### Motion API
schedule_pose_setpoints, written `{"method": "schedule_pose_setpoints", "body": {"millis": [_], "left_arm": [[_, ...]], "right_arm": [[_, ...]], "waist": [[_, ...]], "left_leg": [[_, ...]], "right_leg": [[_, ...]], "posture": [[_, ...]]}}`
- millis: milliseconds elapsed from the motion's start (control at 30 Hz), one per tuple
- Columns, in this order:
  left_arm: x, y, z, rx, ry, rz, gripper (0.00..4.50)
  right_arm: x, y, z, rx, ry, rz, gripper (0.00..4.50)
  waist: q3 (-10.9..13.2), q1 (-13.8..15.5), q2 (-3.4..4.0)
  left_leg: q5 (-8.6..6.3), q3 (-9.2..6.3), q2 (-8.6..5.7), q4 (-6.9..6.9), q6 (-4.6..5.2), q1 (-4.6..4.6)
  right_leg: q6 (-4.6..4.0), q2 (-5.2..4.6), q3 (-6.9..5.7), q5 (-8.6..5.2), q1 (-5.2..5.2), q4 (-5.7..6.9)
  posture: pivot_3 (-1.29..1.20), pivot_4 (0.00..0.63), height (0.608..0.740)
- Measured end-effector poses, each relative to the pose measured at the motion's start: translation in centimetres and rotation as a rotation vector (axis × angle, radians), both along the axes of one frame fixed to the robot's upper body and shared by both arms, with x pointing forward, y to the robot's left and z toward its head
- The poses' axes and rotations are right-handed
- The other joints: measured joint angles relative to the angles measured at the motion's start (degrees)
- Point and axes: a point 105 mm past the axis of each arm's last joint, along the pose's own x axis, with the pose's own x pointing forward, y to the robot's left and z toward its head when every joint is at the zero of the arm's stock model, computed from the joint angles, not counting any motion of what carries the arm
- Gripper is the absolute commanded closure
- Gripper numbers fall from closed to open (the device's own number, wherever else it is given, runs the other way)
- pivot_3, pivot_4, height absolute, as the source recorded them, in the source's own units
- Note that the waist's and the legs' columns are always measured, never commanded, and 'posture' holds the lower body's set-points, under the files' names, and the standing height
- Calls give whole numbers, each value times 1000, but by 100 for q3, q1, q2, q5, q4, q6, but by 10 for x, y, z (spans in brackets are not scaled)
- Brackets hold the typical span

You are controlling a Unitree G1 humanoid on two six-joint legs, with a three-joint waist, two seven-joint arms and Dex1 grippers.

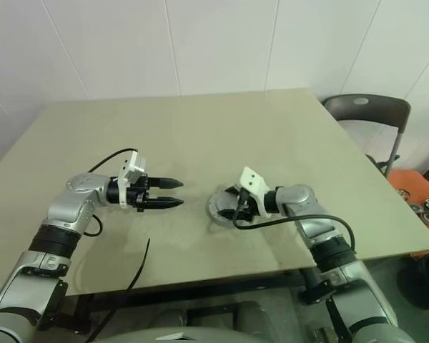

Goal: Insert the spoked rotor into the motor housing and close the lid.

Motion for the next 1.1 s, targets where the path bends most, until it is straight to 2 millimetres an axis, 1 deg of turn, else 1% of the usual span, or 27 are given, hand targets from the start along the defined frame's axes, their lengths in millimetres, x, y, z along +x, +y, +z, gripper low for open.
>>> {"method": "schedule_pose_setpoints", "body": {"millis": [167,233,400,533,600,867,933,1033,1100], "left_arm": [[2,-11,-1,-31,-3,9,1478],[3,-14,-2,-35,-7,12,1478],[8,-33,-1,-56,-50,17,1478],[15,-44,-1,-86,-51,36,1478],[15,-47,-4,-98,-29,38,1478],[11,-49,-12,-108,50,26,1478],[14,-55,-11,-150,73,49,1478],[15,-63,-12,-189,103,61,2007],[14,-69,-13,-200,110,56,2676]], "right_arm": [[1,-1,-4,4,9,-11,1266],[2,-1,-5,5,10,-15,1266],[3,0,-6,11,16,-21,1266],[2,2,-6,18,18,-22,1266],[2,2,-6,20,18,-25,1266],[1,-1,-7,28,16,-50,1266],[1,-1,-8,29,16,-53,1266],[1,0,-8,33,13,-55,1266],[1,0,-8,34,10,-55,1266]], "waist": [[-1,-3,0],[-1,-3,0],[-9,-6,-9],[-14,-13,-6],[-14,-17,-6],[-16,-15,-8],[-17,-12,-9],[-19,-14,-11],[-19,-15,-11]], "left_leg": [[0,0,2,-1,0,59],[0,1,2,-1,0,64],[0,-1,2,0,0,65],[0,0,2,-1,0,66],[0,0,2,-1,0,65],[0,-1,2,-1,0,66],[0,-1,3,-1,0,66],[0,-1,2,0,0,65],[0,-1,2,-1,0,65]], "right_leg": [[7,0,1,-20,61,-2],[7,0,1,-21,68,-2],[7,2,1,-20,70,-1],[9,3,1,-19,69,0],[9,3,1,-19,68,-1],[8,4,1,-20,69,-1],[8,3,1,-20,70,-2],[9,3,1,-20,70,-1],[8,4,1,-20,70,-1]], "posture": [[0,0,740],[0,0,740],[0,0,740],[0,0,740],[0,0,740],[0,0,740],[0,0,740],[0,0,740],[0,0,740]]}}
